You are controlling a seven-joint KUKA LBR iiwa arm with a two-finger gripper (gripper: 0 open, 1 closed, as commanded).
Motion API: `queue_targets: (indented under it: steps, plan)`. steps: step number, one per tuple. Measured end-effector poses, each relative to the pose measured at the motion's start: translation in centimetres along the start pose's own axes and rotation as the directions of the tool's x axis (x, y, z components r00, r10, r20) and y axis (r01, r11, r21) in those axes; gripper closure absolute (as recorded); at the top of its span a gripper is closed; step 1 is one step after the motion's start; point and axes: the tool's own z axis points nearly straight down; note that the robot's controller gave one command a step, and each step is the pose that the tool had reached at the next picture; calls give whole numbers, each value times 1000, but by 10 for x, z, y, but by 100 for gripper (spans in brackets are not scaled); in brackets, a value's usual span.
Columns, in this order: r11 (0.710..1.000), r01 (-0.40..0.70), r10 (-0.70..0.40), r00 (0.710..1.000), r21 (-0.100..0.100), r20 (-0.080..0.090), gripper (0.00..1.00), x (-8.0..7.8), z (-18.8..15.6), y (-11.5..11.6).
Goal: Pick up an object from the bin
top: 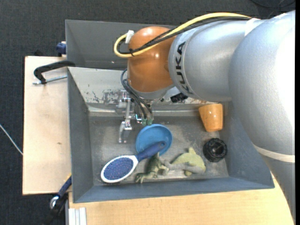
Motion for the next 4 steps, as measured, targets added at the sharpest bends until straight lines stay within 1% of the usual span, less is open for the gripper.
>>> queue_targets:
  steps: [1, 2, 3, 4]
  plan:
    - [974, 226, -226, 974, 0, 13, 0, -8, 68, -64]
    - [986, 166, -166, 986, 4, 12, 0, 41, 57, -148]
    - [987, 160, -160, 986, 7, 36, 0, 76, 43, -241]
    - [963, 270, -271, 962, 8, 35, 0, 89, 10, -178]
